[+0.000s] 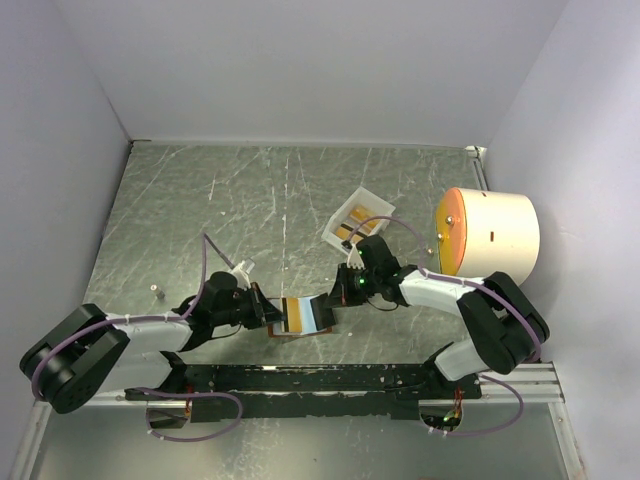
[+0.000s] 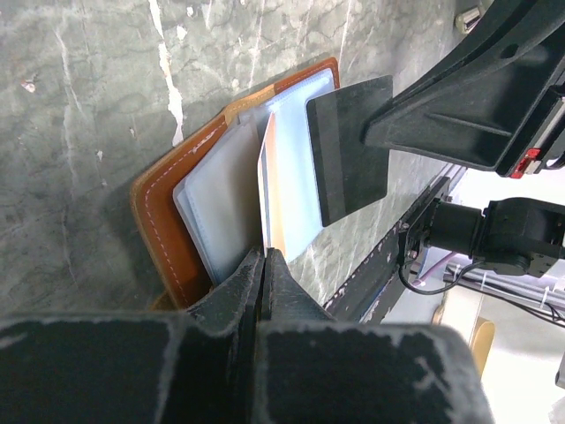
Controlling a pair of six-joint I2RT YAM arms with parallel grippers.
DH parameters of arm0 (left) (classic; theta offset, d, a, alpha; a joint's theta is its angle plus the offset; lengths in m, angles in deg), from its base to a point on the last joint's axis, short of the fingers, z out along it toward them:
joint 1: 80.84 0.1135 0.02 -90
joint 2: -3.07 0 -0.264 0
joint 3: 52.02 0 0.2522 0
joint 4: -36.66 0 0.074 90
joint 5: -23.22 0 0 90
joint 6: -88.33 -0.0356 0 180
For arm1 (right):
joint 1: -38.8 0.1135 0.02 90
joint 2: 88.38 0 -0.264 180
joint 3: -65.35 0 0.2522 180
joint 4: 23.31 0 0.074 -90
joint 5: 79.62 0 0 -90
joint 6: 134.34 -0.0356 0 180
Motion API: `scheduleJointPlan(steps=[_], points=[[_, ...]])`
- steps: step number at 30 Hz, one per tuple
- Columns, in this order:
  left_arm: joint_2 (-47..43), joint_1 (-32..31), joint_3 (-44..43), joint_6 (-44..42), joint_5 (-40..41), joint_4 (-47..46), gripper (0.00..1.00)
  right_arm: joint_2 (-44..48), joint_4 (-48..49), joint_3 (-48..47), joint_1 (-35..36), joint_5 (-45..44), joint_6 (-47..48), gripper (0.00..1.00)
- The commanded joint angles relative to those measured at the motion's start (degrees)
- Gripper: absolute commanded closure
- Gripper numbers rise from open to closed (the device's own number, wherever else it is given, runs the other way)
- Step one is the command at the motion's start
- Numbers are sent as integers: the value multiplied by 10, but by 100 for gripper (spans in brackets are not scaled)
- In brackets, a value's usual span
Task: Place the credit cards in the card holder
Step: Insert the credit card into the card holder.
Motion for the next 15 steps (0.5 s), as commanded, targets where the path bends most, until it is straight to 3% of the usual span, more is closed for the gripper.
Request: scheduleJointPlan(steps=[1,15], points=[[8,2,10,0,13,-20,93,-2,-5,18,2,-34,-5,100],[79,1,25,17,-19,-100,93,1,2,23,2,-44,-28,100]])
